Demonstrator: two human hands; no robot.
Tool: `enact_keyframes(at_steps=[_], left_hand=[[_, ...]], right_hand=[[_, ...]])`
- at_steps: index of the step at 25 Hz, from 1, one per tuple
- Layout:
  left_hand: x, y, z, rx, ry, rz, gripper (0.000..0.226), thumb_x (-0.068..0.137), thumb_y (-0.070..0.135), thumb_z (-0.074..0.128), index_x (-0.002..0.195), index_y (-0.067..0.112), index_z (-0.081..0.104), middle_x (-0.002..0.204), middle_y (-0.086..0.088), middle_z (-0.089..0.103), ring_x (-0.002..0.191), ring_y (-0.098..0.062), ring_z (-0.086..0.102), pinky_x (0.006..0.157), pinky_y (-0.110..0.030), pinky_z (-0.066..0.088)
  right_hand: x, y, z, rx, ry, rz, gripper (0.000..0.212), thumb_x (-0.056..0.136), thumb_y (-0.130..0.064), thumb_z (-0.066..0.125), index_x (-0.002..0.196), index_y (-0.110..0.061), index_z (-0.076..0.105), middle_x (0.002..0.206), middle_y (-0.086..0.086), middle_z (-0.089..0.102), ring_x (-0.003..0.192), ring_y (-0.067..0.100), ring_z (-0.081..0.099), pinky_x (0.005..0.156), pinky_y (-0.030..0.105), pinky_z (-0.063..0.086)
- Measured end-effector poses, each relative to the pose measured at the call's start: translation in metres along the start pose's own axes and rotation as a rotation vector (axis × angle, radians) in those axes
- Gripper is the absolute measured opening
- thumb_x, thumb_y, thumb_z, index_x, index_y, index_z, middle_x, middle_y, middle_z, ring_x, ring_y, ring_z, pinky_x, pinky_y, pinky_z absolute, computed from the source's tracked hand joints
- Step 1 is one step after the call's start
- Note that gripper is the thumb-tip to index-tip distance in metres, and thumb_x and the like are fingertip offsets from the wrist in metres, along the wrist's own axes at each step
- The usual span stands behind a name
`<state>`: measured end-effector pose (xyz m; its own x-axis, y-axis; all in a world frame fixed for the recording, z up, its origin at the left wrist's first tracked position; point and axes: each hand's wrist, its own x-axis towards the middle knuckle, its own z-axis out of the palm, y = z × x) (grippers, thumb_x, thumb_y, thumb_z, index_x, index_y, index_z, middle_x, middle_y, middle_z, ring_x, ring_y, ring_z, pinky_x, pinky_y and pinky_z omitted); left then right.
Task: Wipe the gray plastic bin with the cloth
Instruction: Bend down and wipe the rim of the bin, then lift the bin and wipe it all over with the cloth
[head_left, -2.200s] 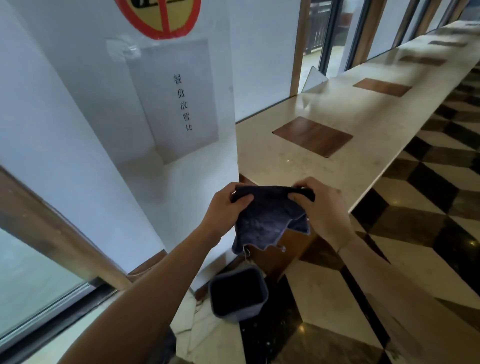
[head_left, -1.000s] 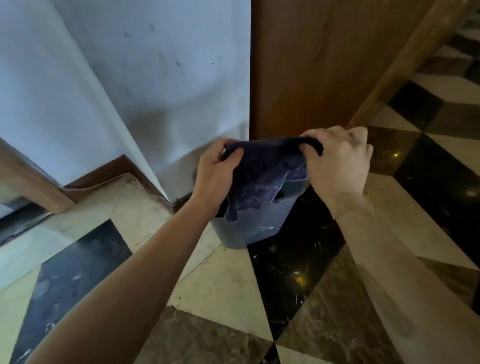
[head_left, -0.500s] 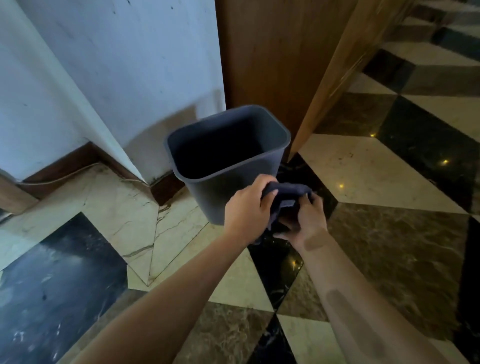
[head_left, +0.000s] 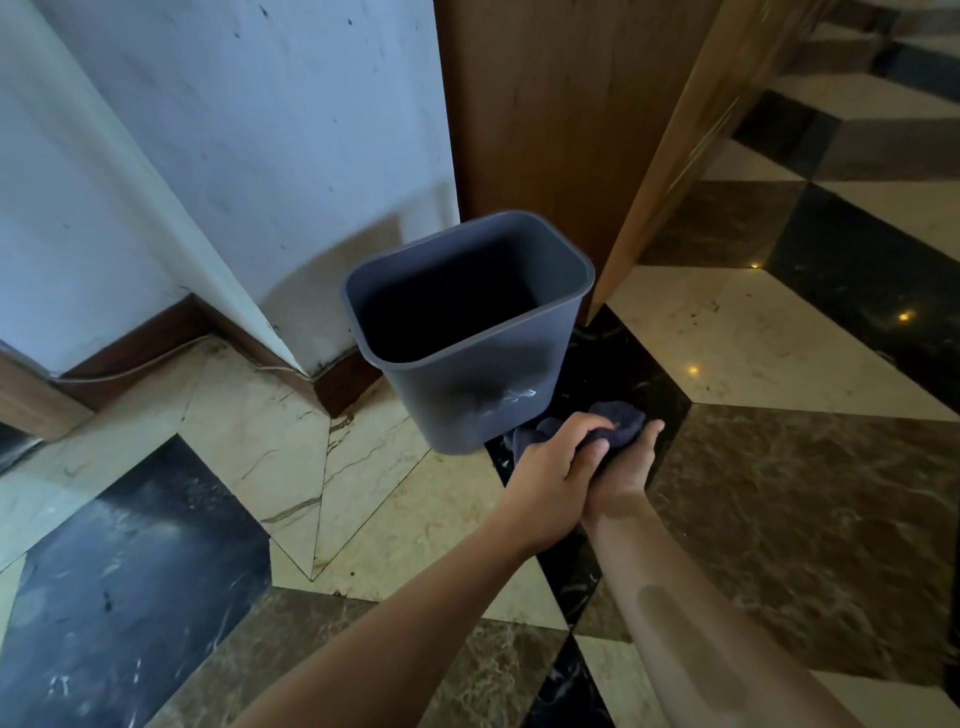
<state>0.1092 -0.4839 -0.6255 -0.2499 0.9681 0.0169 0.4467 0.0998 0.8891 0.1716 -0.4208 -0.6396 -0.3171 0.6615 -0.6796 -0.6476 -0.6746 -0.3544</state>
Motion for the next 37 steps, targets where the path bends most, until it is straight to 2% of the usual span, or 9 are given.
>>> enact_keyframes(at_steps=[7,10,12,15,17,21,27,32,37], left_hand=[[0.005,0.002,-0.012,0.175,-0.274,0.094,0.036,0.097,0.041,0.043,0.13,0.031,0.049,0.123,0.0,0.065,0.108,-0.012,0.06,0.09,-0.036,0.05],[0.032,-0.016,-0.06,0.595,0.194,0.292,0.035,0.094,0.037,0.05,0.122,0.019,0.06,0.132,-0.002,0.059,0.125,-0.022,0.048,0.103,-0.043,0.037],[0.048,-0.03,-0.096,0.97,0.418,0.183,0.039,0.093,0.038,0.052,0.125,0.016,0.056,0.132,-0.007,0.057,0.124,-0.03,0.047,0.102,-0.046,0.035],[0.057,-0.045,-0.118,1.259,0.304,-0.025,0.038,0.097,0.043,0.044,0.122,0.016,0.048,0.105,-0.009,0.066,0.093,-0.033,0.063,0.075,-0.044,0.046],[0.061,-0.044,-0.12,1.268,0.241,0.037,0.029,0.099,0.044,0.038,0.103,0.017,0.047,0.082,-0.003,0.067,0.069,-0.028,0.065,0.054,-0.035,0.04],[0.064,-0.026,-0.133,1.156,0.279,0.151,0.032,0.1,0.045,0.032,0.079,0.021,0.033,0.059,0.002,0.054,0.05,-0.029,0.059,0.045,-0.03,0.028],[0.055,-0.019,-0.171,1.045,0.308,0.042,0.036,0.097,0.051,0.032,0.075,0.022,0.038,0.062,-0.008,0.055,0.06,-0.038,0.057,0.05,-0.034,0.032],[0.037,-0.031,-0.172,0.984,0.319,-0.052,0.04,0.095,0.052,0.034,0.073,0.02,0.045,0.066,-0.006,0.056,0.065,-0.036,0.055,0.052,-0.034,0.033],[0.03,-0.023,-0.165,0.981,0.311,-0.08,0.042,0.096,0.051,0.032,0.074,0.02,0.049,0.062,-0.001,0.052,0.06,-0.029,0.048,0.049,-0.031,0.029]], right_hand=[[0.013,-0.001,-0.026,0.021,-0.183,-0.013,0.08,0.085,-0.079,0.032,0.079,-0.018,0.083,0.086,0.007,0.077,0.079,0.024,0.076,0.076,0.04,0.05],[0.017,-0.008,-0.032,0.015,-0.199,0.055,0.084,0.072,-0.087,0.042,0.094,-0.017,0.082,0.105,0.017,0.076,0.102,0.038,0.069,0.079,0.05,0.052],[0.018,-0.011,-0.039,0.024,-0.2,0.067,0.081,0.073,-0.087,0.043,0.096,-0.019,0.081,0.109,0.02,0.074,0.107,0.042,0.066,0.081,0.056,0.052],[0.016,-0.013,-0.044,0.012,-0.23,0.088,0.082,0.073,-0.086,0.045,0.1,-0.018,0.08,0.114,0.022,0.071,0.105,0.044,0.068,0.084,0.058,0.053],[0.014,-0.014,-0.046,0.006,-0.247,0.093,0.082,0.073,-0.087,0.046,0.104,-0.019,0.079,0.116,0.021,0.071,0.104,0.043,0.068,0.083,0.058,0.054],[0.005,-0.025,-0.043,-0.018,-0.266,0.082,0.09,0.067,-0.089,0.051,0.12,-0.02,0.072,0.123,0.021,0.068,0.11,0.043,0.066,0.088,0.058,0.053],[-0.016,-0.04,-0.033,-0.047,-0.304,-0.021,0.075,0.073,-0.087,0.044,0.095,-0.027,0.082,0.108,0.013,0.076,0.098,0.036,0.072,0.069,0.049,0.06],[-0.028,-0.04,-0.032,-0.12,-0.222,-0.078,0.071,0.072,-0.085,0.048,0.112,-0.03,0.071,0.124,0.008,0.067,0.114,0.034,0.061,0.087,0.049,0.052],[-0.035,-0.016,-0.037,-0.335,-0.122,-0.405,0.07,0.071,-0.087,0.046,0.122,-0.043,0.063,0.134,-0.002,0.061,0.132,0.023,0.05,0.115,0.052,0.032]])
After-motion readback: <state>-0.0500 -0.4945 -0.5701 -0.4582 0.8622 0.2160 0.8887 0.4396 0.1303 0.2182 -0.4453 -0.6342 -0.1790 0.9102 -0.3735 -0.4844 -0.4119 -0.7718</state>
